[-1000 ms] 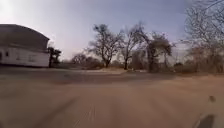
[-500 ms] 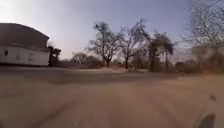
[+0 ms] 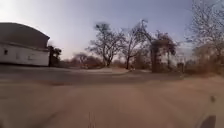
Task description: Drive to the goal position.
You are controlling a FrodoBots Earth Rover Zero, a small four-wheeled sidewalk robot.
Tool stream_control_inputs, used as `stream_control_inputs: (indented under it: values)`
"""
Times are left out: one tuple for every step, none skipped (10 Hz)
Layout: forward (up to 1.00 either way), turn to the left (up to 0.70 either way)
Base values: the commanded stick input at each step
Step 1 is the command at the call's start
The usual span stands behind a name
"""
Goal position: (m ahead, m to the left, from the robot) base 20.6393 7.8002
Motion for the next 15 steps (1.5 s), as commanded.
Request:
stream_control_inputs:
  values:
    - [0.70, 0.00]
    - [0.70, 0.00]
    - [0.70, 0.00]
    - [0.70, 0.00]
    - [0.70, 0.00]
    - [0.70, 0.00]
    - [0.70, 0.00]
    - [0.70, 0.00]
    - [0.70, 0.00]
    - [0.70, 0.00]
    - [0.70, 0.00]
    - [0.70, 0.00]
    - [0.70, 0.00]
    - [0.70, 0.00]
    - [0.70, 0.00]
